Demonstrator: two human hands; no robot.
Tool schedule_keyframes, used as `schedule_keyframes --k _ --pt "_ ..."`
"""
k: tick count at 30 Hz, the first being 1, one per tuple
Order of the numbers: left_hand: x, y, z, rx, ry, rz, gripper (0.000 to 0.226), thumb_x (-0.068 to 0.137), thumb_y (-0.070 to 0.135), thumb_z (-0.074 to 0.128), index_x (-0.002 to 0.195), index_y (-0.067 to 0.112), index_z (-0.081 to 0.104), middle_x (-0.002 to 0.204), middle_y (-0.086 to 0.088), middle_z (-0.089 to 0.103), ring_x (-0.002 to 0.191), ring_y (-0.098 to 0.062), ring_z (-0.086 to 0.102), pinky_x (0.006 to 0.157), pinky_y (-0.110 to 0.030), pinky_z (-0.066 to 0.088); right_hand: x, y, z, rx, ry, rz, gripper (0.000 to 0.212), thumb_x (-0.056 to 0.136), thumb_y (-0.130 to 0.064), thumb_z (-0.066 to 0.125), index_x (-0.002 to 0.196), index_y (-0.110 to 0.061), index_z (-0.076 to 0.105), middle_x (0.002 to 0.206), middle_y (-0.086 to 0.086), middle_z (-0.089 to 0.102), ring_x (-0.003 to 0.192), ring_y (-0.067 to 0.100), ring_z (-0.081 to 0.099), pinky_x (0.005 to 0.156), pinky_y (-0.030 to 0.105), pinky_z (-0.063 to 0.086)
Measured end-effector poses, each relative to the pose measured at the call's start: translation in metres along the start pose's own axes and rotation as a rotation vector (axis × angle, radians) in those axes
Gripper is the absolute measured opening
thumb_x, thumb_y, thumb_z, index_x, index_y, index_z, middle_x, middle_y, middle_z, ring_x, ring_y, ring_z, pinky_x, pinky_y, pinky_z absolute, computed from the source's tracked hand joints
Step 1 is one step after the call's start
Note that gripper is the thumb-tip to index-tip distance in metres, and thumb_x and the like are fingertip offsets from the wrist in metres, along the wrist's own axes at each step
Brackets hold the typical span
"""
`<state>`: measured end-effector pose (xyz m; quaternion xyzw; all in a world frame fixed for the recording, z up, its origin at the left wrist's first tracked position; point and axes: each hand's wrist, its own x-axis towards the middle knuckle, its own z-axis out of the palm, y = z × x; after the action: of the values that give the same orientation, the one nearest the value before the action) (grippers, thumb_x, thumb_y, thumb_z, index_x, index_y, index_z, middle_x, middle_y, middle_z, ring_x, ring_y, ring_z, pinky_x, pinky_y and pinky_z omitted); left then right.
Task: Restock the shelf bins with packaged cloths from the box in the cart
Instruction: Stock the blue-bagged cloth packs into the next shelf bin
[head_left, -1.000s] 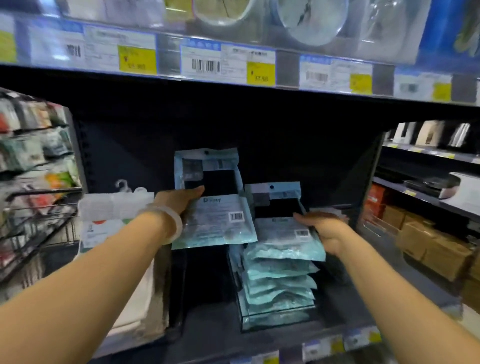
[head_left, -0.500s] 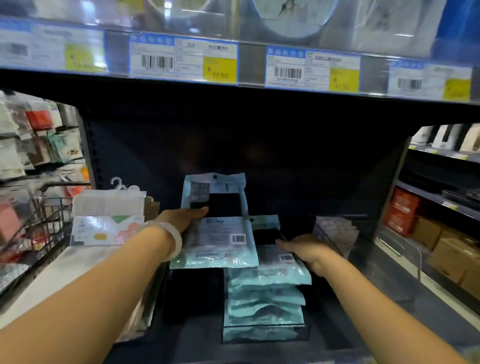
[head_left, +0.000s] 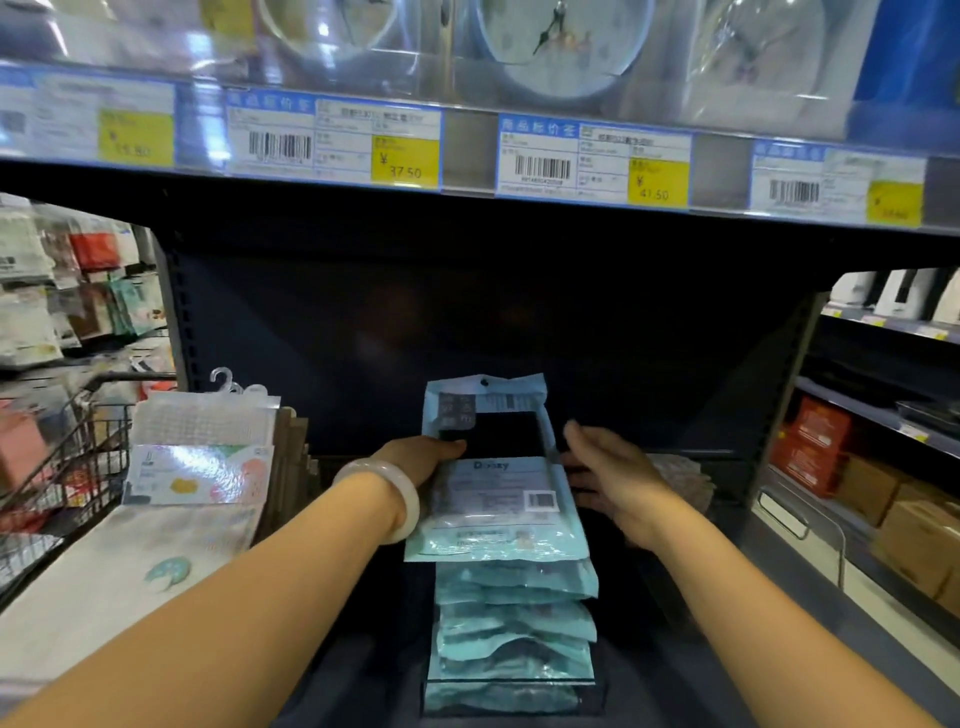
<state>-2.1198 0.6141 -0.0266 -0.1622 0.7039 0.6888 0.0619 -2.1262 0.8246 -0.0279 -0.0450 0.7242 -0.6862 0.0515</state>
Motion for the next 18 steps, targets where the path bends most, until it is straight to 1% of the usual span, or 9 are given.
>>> schedule_keyframes --k 2,4,6,8,10,11,13,15,18 --pt "-0.002 0.004 0.011 0.026 0.010 0.014 0.037 0.084 0.019 0.068 0.115 0.000 0.061 0.106 -0.017 0.069 0.102 -0.034 0.065 0.098 -0.045 0.048 -0.003 -0.002 0.001 -0.089 -0.060 -0.012 0.030 0.088 -0.031 0.064 0.114 -0.020 0.054 0.099 0.004 0.068 0.086 0.017 0.068 0.065 0.028 0.054" --pt "-0.001 0.004 0.018 0.113 0.060 0.045 0.035 0.087 0.016 0.064 0.115 -0.004 0.059 0.105 -0.016 0.067 0.098 -0.030 0.063 0.097 -0.038 0.048 -0.003 0.000 0.003 -0.167 -0.026 -0.020 0.038 0.085 -0.025 0.069 0.118 -0.018 0.051 0.102 0.005 0.066 0.086 0.017 0.067 0.064 0.026 0.053" --pt "0.000 0.001 0.021 0.289 0.110 0.080 0.029 0.090 0.017 0.061 0.113 -0.001 0.059 0.090 -0.011 0.064 0.082 -0.022 0.060 0.086 -0.032 0.047 -0.003 0.004 0.004 -0.225 0.001 0.014 0.041 0.084 -0.025 0.070 0.119 -0.016 0.052 0.102 0.004 0.065 0.086 0.017 0.066 0.065 0.026 0.052" --pt "0.000 -0.003 0.021 0.432 0.144 0.112 0.022 0.091 0.019 0.059 0.107 0.004 0.058 0.072 -0.001 0.054 0.063 -0.011 0.050 0.071 -0.026 0.040 -0.005 0.007 0.006 -0.358 -0.004 0.059 0.039 0.085 -0.029 0.069 0.118 -0.015 0.053 0.095 0.000 0.063 0.083 0.014 0.063 0.062 0.024 0.049" --pt "0.000 -0.007 0.020 0.540 0.160 0.125 0.024 0.093 0.021 0.057 0.109 0.005 0.059 0.070 0.001 0.052 0.062 -0.010 0.048 0.062 -0.021 0.037 -0.008 0.010 0.009 -0.468 -0.004 0.080 0.037 0.087 -0.030 0.066 0.116 -0.009 0.056 0.093 0.003 0.063 0.084 0.017 0.062 0.061 0.025 0.048" --pt "-0.001 -0.009 0.020 0.598 0.150 0.122 0.026 0.094 0.023 0.054 0.112 0.005 0.059 0.074 0.001 0.053 0.067 -0.012 0.051 0.061 -0.021 0.037 -0.009 0.011 0.010 -0.509 0.015 0.075 0.038 0.088 -0.029 0.064 0.117 -0.003 0.058 0.099 0.010 0.065 0.090 0.023 0.063 0.065 0.029 0.049" --pt "-0.002 -0.013 0.021 0.665 0.148 0.130 0.025 0.095 0.024 0.052 0.113 0.008 0.058 0.079 0.001 0.054 0.078 -0.015 0.052 0.064 -0.021 0.038 -0.010 0.014 0.010 -0.568 0.072 0.052 0.046 0.090 -0.027 0.063 0.120 0.007 0.056 0.120 0.023 0.060 0.111 0.034 0.058 0.086 0.040 0.049" --pt "-0.002 -0.017 0.023 0.616 0.158 0.111 0.031 0.094 0.024 0.053 0.118 0.006 0.058 0.076 0.002 0.053 0.069 -0.012 0.051 0.070 -0.024 0.037 -0.011 0.017 0.010 -0.568 0.090 0.046 0.046 0.090 -0.027 0.061 0.119 0.009 0.053 0.128 0.023 0.056 0.116 0.033 0.055 0.097 0.040 0.044" --pt "-0.002 -0.021 0.025 0.644 0.171 0.101 0.037 0.095 0.029 0.052 0.122 0.005 0.056 0.074 0.002 0.051 0.062 -0.010 0.046 0.072 -0.025 0.036 -0.010 0.021 0.009 -0.543 0.078 0.048 0.034 0.091 -0.027 0.061 0.117 -0.006 0.056 0.117 0.010 0.060 0.091 0.017 0.056 0.080 0.028 0.045"
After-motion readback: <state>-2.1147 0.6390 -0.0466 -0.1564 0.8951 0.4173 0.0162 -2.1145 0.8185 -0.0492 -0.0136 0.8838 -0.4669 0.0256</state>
